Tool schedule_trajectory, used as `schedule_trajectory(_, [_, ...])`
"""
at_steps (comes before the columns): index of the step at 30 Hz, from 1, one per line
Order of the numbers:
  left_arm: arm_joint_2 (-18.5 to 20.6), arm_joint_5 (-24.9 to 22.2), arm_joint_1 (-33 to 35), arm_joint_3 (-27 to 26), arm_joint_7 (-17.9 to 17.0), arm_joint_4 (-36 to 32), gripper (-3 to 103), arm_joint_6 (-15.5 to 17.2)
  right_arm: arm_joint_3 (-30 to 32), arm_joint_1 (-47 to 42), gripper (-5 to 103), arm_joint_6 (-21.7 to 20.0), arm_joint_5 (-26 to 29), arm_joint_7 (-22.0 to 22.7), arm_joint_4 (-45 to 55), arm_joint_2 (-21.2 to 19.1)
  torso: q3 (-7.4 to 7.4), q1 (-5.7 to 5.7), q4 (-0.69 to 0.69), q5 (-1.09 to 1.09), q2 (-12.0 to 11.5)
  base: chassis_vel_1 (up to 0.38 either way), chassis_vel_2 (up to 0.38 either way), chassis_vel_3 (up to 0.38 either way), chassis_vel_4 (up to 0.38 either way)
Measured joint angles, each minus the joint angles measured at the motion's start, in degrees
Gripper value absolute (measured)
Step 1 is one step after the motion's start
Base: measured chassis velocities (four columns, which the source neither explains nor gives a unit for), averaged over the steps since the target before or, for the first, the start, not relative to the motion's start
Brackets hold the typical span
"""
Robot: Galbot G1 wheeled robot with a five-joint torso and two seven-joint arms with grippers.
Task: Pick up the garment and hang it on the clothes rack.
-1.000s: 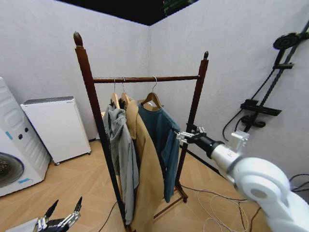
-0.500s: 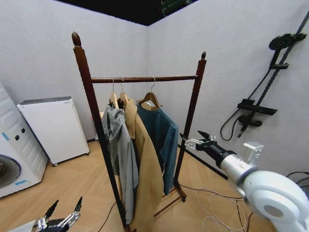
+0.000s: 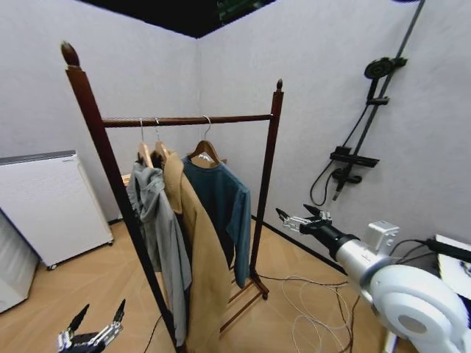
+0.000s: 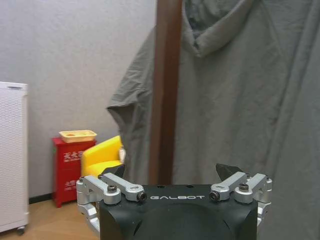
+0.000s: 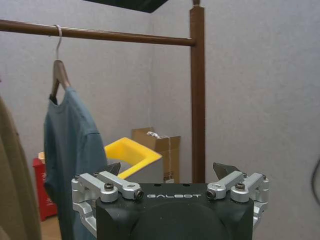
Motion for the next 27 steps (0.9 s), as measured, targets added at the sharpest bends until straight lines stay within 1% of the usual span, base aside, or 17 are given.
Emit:
schedule_trajectory(3, [0.0, 0.0, 0.0, 0.0, 0.0, 0.0, 100, 0.0, 1.0, -1.0, 100, 0.0, -0.1, -0.3, 0.0, 0.1, 0.0, 0.0, -0.01, 0.0, 0.0, -0.057, -0.188, -0.206, -0.051])
schedule_trajectory(4, [0.0, 0.0, 0.0, 0.0, 0.0, 0.0, 100, 0.0, 1.7, -1.5, 100, 0.1, -0.2, -0.6, 0.0, 0.1, 0.0, 0.0, -0.02, 0.03, 0.0, -0.031, -0.23, -0.21, -0.022])
schedule_trajectory(8, [0.0, 0.0, 0.0, 0.0, 0.0, 0.0, 100, 0.0, 2.5, -2.1, 100, 0.3, -0.2, -1.1, 0.0, 0.2, -0.01, -0.01, -0.01, -0.04, 0.0, -0.045, -0.246, -0.222, -0.024])
schedule_trajectory(9, [0.0, 0.0, 0.0, 0.0, 0.0, 0.0, 100, 0.0, 2.8, -2.2, 100, 0.4, -0.2, -1.1, 0.0, 0.2, 0.0, -0.01, 0.0, 0.02, 0.0, 0.004, -0.242, -0.25, -0.017])
schedule_trajectory(13, [0.0, 0.0, 0.0, 0.0, 0.0, 0.0, 100, 0.0, 2.9, -2.3, 100, 0.5, -0.2, -1.1, -0.1, 0.2, -0.01, -0.02, -0.02, 0.0, 0.0, -0.001, -0.243, -0.256, -0.004])
schedule_trajectory(16, [0.0, 0.0, 0.0, 0.0, 0.0, 0.0, 100, 0.0, 2.9, -2.5, 100, 0.6, -0.2, -1.1, -0.1, 0.3, -0.01, -0.03, 0.0, -0.02, 0.0, -0.009, -0.232, -0.231, 0.011])
schedule_trajectory(22, [0.0, 0.0, 0.0, 0.0, 0.0, 0.0, 100, 0.0, 2.8, -3.5, 100, 1.4, -1.4, -2.2, -0.1, 0.9, -0.01, -0.03, -0.01, 0.01, 0.0, -0.015, -0.229, -0.221, -0.001])
schedule_trajectory(24, [0.0, 0.0, 0.0, 0.0, 0.0, 0.0, 100, 0.0, 2.8, -3.5, 100, 1.6, -1.5, -2.5, -0.1, 0.9, -0.01, -0.02, 0.0, -0.02, 0.0, -0.043, -0.2, -0.198, -0.029])
schedule_trajectory(27, [0.0, 0.0, 0.0, 0.0, 0.0, 0.0, 100, 0.0, 2.9, -3.4, 100, 1.7, -1.5, -2.6, -0.1, 1.1, -0.01, -0.02, 0.0, 0.02, 0.0, -0.056, -0.198, -0.198, -0.044])
